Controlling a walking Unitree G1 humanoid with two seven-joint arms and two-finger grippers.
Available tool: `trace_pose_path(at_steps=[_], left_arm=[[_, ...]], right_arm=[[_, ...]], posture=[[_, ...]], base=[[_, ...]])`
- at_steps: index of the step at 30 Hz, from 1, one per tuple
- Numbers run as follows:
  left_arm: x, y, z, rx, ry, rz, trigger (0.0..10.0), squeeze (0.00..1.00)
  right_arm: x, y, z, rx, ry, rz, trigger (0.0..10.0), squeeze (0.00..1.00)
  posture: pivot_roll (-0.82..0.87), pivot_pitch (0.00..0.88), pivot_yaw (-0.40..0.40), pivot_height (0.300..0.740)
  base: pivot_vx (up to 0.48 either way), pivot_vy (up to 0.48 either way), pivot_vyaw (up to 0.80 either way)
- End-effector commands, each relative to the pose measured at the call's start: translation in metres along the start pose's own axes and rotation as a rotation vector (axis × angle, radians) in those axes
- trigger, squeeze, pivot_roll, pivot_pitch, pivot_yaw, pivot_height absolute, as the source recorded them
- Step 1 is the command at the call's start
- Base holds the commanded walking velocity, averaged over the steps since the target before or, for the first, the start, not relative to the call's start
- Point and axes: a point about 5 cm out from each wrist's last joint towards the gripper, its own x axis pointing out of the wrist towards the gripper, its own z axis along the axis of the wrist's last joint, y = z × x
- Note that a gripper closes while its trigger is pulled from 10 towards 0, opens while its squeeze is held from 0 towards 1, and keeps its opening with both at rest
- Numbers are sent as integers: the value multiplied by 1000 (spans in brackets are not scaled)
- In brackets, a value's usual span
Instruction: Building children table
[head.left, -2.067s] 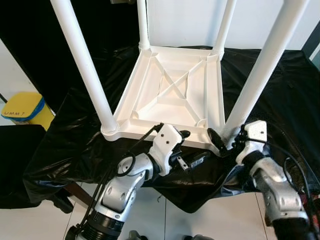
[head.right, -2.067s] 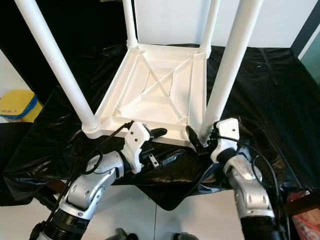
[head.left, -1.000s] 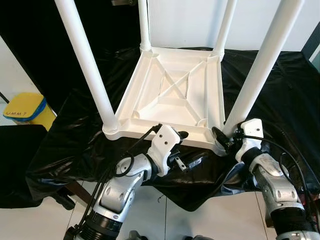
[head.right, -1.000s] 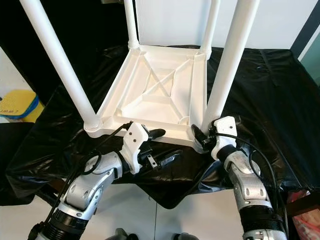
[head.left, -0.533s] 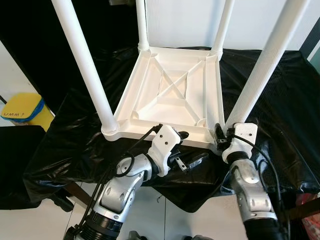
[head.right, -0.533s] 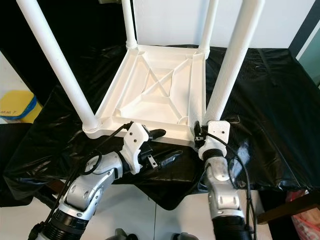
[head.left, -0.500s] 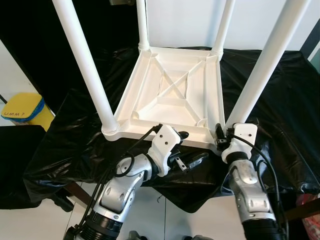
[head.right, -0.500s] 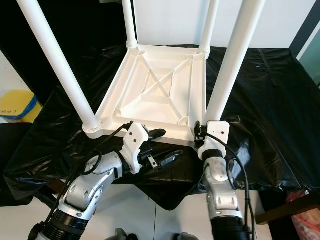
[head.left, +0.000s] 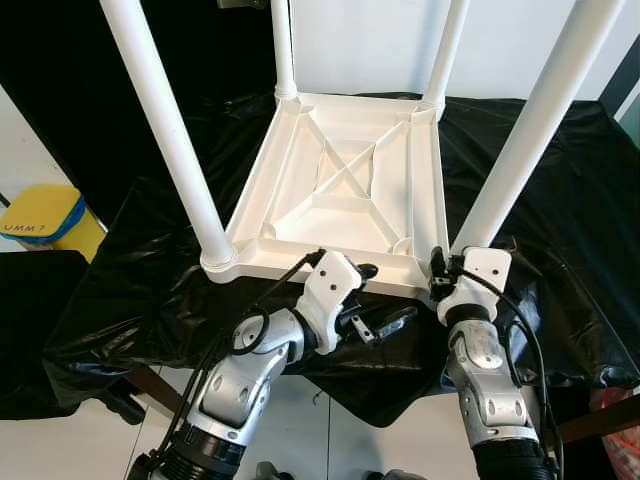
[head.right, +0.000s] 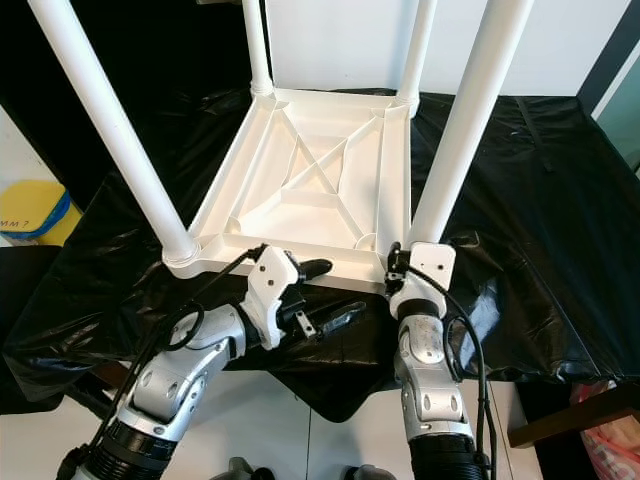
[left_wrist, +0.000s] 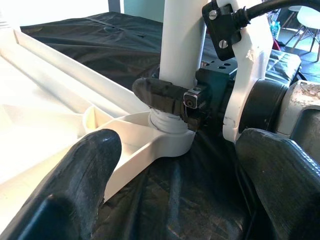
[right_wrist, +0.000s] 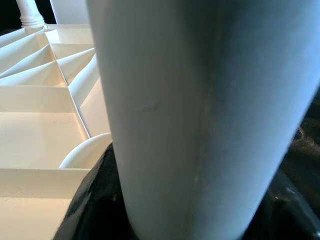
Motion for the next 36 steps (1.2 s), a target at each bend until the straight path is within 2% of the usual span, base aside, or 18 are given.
trace_pose_path(at_steps=[1,10,12,15,16,17,18,19,20,22,24,26,29,30,32,33,36], left_arm=[[2,0,-1,0,1,23,10000,0],[4,1,-1,6,0,16,10000,0],[4,1,0,8,-2,13,10000,0],[4,1,0,8,-2,12,10000,0],[4,1,0,8,-2,9,10000,0],[4,1,0,8,-2,9,10000,0],[4,1,-1,8,-2,7,10000,0],[5,0,0,7,-4,1,10000,0],[5,0,0,7,-4,1,10000,0],[7,1,1,9,-6,-6,10000,0],[7,1,1,9,-6,-6,10000,0],[8,4,2,16,-8,-6,10000,0],[8,6,4,21,-10,-3,10000,0],[7,9,4,25,-10,6,10000,0],[7,10,5,27,-9,12,10000,0],[5,11,4,27,-8,17,10000,0],[4,11,3,27,-5,19,10000,0]], right_arm=[[-4,0,-12,-4,53,21,10000,1000],[-5,-9,-1,0,-18,185,10000,1000],[-3,-19,2,-1,-31,266,10000,1000],[-2,-24,4,-3,-35,306,10000,1000],[-2,-28,5,-13,-32,370,10000,859],[-2,-28,5,-13,-32,370,10000,859],[-1,-31,6,-29,-28,425,10000,0],[1,-33,6,-50,-20,493,10000,0],[1,-33,6,-50,-20,493,10000,0],[6,-38,7,-80,-4,580,10000,0],[6,-38,7,-80,-4,580,10000,0],[11,-38,6,-109,14,643,10000,0],[14,-38,6,-132,18,671,10000,0],[16,-38,6,-152,24,691,4902,0],[18,-38,5,-164,26,701,4902,0],[18,-39,3,-182,31,716,0,0],[18,-40,1,-186,40,721,0,0]], posture=[[-79,72,-5,740],[-87,58,-3,740],[-91,57,-1,740],[-95,59,2,740],[-103,62,7,740],[-103,62,7,740],[-105,62,8,740],[-115,61,13,740],[-115,61,13,740],[-116,62,14,740],[-116,62,14,740],[-111,53,19,740],[-106,53,19,740],[-100,55,20,740],[-99,56,20,740],[-99,61,20,740],[-100,64,23,740]], base=[[0,0,0],[0,0,0],[0,0,0],[0,0,0],[0,0,0],[0,0,0],[0,0,0],[0,0,0],[0,0,0],[0,0,0],[0,0,0],[0,0,0],[0,0,0],[0,0,0],[0,0,0],[0,0,0],[0,0,0]])
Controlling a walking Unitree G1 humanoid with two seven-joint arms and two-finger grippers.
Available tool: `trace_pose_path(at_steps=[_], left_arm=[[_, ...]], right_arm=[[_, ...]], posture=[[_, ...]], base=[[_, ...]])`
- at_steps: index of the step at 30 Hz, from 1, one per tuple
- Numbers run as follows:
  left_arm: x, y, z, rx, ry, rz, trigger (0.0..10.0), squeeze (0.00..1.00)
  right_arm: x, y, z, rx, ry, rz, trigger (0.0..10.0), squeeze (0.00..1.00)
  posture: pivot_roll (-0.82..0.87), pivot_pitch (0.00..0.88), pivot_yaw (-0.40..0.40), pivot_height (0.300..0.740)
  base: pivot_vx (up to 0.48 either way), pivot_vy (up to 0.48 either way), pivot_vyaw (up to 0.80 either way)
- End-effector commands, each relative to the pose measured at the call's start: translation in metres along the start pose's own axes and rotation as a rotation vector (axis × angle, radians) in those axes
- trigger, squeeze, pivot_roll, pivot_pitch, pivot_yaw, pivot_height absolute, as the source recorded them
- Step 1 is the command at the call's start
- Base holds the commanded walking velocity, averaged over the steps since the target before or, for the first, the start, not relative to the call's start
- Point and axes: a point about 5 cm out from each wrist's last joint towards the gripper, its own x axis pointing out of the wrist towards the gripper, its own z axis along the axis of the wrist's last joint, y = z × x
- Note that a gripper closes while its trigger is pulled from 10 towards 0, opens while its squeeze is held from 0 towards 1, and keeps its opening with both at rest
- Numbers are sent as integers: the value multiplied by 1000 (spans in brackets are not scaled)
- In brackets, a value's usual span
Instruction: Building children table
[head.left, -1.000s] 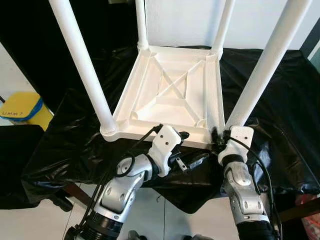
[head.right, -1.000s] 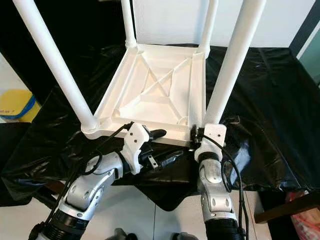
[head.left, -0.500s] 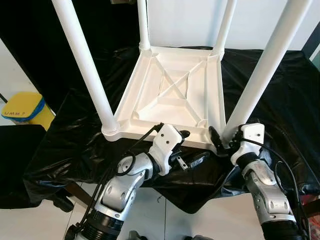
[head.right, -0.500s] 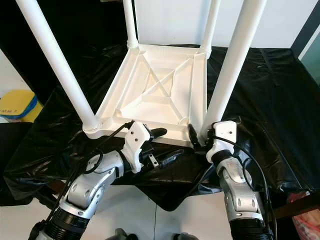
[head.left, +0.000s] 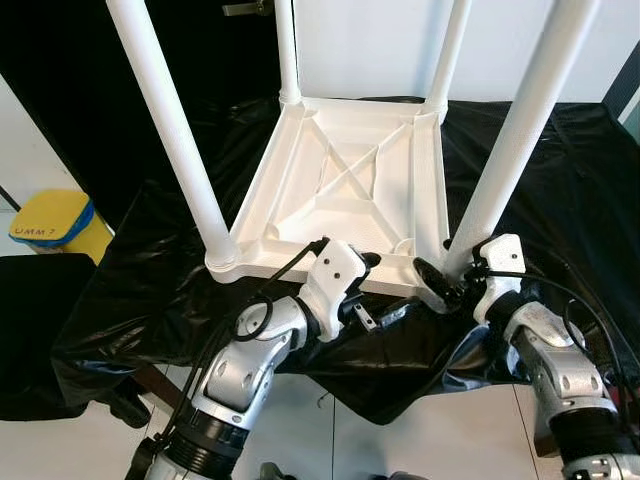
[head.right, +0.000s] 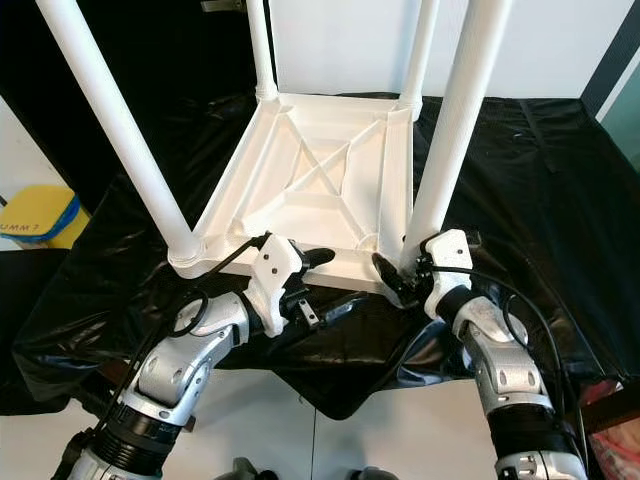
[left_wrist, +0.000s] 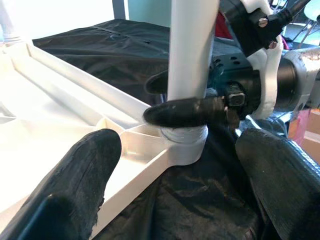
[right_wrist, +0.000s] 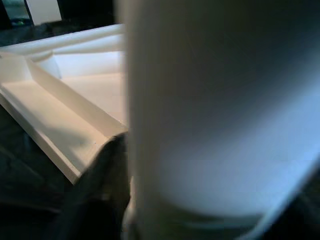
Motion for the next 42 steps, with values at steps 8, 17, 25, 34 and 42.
trace_pose_path(at_steps=[8,17,25,34,42], left_arm=[[0,3,-4,-3,5,11,10000,0],[-4,5,-5,5,12,13,10000,0],[-3,5,-5,3,7,17,10000,0],[-4,13,-4,20,2,49,10000,0],[-2,17,-2,35,-10,64,10000,0]], right_arm=[[-3,2,-17,5,63,31,0,0],[5,15,-25,49,85,-157,0,0],[16,37,-29,171,95,-438,10000,0],[24,47,-32,258,127,-698,10000,0],[36,52,-21,266,87,-663,10000,0]], posture=[[-116,68,37,740],[-116,67,31,740],[-110,44,27,740],[-97,6,6,740],[-82,0,-9,740]], base=[[0,0,0],[0,0,0],[0,0,0],[0,0,0],[0,0,0]])
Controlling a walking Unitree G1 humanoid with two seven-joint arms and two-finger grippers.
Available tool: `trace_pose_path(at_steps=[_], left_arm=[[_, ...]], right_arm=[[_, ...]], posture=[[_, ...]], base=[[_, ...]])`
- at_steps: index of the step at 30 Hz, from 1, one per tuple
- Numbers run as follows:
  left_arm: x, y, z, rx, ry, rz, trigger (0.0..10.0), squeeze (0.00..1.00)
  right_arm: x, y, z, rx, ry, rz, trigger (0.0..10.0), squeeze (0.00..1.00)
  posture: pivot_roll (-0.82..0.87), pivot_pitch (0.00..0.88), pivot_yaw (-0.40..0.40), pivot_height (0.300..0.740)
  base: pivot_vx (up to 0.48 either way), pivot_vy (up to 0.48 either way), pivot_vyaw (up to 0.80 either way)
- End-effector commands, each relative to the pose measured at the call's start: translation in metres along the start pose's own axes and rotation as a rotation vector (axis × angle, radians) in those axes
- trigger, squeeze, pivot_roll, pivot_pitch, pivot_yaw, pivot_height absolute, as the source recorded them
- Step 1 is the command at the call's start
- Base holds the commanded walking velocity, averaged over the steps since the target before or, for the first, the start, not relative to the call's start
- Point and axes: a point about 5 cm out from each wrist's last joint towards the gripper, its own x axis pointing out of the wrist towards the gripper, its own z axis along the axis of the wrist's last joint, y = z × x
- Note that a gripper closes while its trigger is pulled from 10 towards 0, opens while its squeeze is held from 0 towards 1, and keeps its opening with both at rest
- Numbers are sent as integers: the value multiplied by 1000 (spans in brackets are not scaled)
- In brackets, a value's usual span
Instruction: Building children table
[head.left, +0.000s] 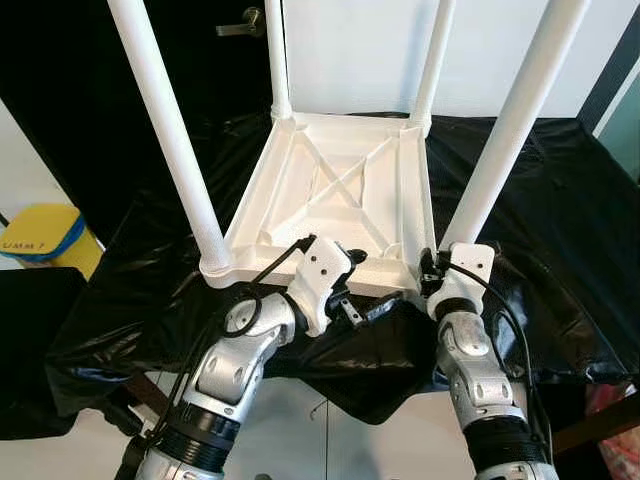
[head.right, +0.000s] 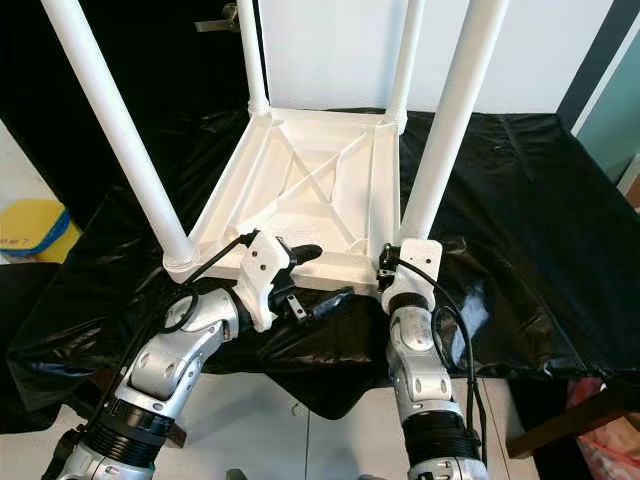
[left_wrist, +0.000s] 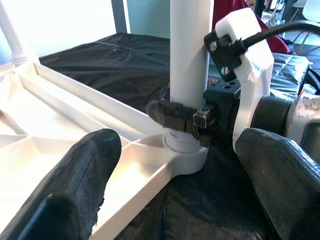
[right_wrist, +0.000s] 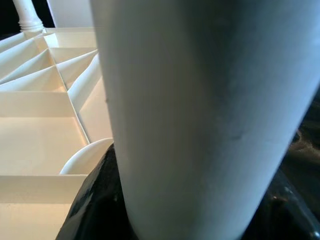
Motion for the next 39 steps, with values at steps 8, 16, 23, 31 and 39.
trace_pose_path(at_steps=[8,16,23,31,39], left_arm=[[-1,7,1,20,-10,51,10000,0],[-6,5,-1,17,-7,72,10000,0],[-8,4,-3,11,-3,83,10000,0],[-11,5,-3,13,1,93,10000,0],[-12,8,-2,22,-1,101,10000,0]], right_arm=[[5,2,0,10,6,39,10000,1000],[0,-13,9,2,-63,178,10000,71],[1,-28,9,-19,-64,320,10000,0],[8,-40,7,-108,-30,531,10000,0],[12,-45,1,-146,4,596,2431,0]], posture=[[-61,0,-25,740],[-37,0,-42,740],[-24,0,-48,740],[-17,0,-46,740],[-16,0,-38,740]], base=[[0,0,0],[0,0,0],[0,0,0],[0,0,0],[0,0,0]])
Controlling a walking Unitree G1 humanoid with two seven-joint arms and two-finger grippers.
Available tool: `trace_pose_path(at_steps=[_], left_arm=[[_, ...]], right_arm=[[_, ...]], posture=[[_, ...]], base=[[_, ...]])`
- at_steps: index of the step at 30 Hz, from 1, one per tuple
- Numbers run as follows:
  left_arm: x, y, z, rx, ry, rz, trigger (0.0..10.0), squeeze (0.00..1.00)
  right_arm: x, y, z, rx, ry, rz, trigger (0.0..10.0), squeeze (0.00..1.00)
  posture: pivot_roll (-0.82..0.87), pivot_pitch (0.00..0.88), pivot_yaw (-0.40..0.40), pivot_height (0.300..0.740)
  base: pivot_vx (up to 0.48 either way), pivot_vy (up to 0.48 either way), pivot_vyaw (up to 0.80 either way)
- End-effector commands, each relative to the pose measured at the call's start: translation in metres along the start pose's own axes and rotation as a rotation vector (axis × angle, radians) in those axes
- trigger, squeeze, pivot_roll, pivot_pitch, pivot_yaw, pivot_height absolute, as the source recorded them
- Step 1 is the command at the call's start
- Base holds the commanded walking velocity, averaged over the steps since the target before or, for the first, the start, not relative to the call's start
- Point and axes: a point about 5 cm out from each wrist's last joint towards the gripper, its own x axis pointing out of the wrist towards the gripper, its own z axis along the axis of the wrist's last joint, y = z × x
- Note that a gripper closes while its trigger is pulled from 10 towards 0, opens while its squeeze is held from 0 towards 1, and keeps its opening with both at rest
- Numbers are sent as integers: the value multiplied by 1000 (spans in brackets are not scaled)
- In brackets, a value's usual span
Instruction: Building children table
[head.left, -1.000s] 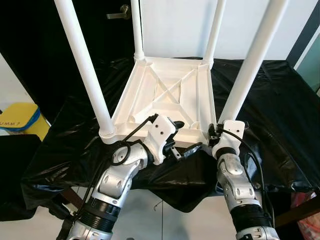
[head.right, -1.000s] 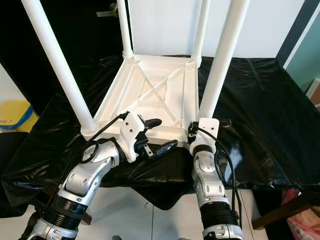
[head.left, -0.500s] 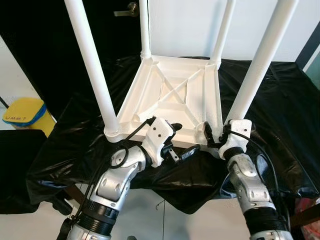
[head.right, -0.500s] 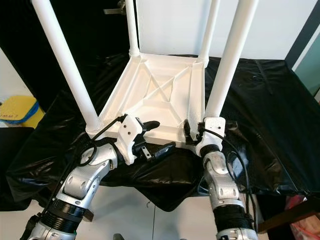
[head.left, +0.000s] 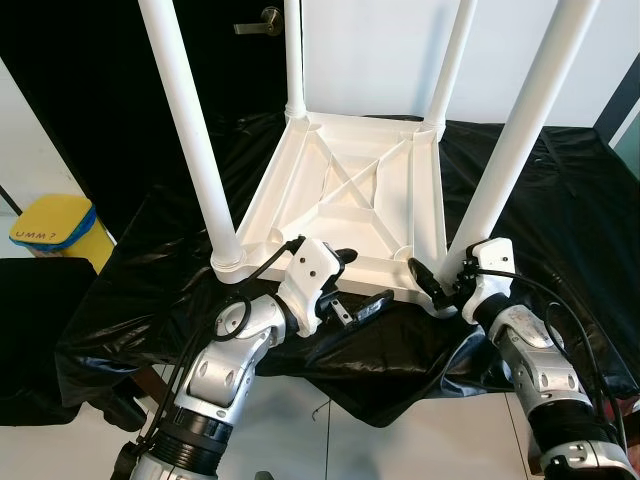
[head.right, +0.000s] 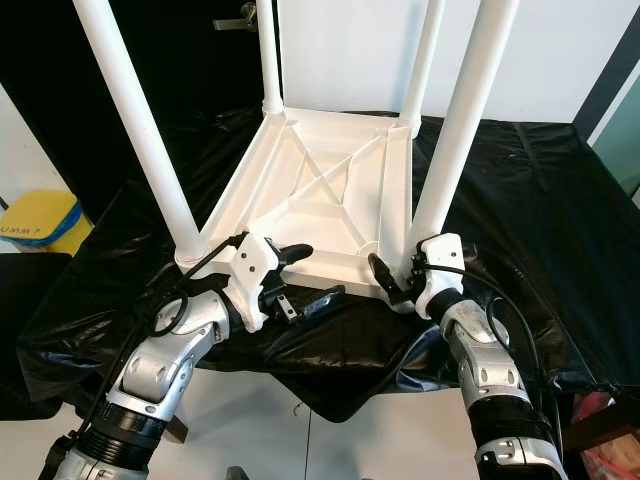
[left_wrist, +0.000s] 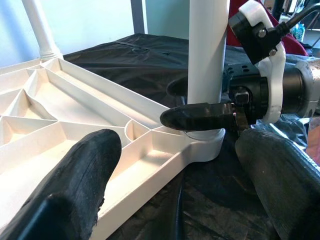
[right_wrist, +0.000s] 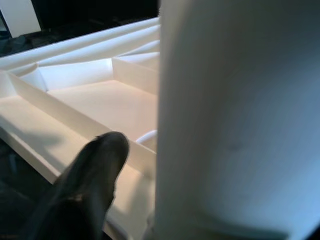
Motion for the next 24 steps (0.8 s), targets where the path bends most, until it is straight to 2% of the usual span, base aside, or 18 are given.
trace_pose_path(at_steps=[1,9,17,18,20,22,24], left_arm=[[0,4,4,19,-6,63,10000,0],[-1,-4,1,-4,-3,60,10000,0],[-1,-7,0,-20,-3,62,10000,0],[-2,-8,0,-23,0,61,10000,0],[-3,-9,-1,-26,2,60,10000,0],[-6,-6,-3,-14,21,58,10000,0],[-7,-4,-3,-9,26,62,10000,0]], right_arm=[[2,1,-2,-4,7,28,0,0],[0,-6,-5,10,8,8,0,0],[4,-7,-7,6,24,-121,0,0],[4,-6,-7,15,23,-164,10000,0],[5,-5,-6,22,22,-193,10000,0],[6,2,-6,68,8,-320,10000,0],[6,6,-5,80,3,-358,10000,0]], posture=[[-14,0,-39,740],[-24,22,-46,740],[-35,65,-55,740],[-41,88,-55,740],[-41,88,-55,740],[-41,112,-52,740],[-42,115,-48,740]], base=[[0,0,0],[0,0,0],[0,0,0],[0,0,0],[0,0,0],[0,0,0],[0,0,0]])
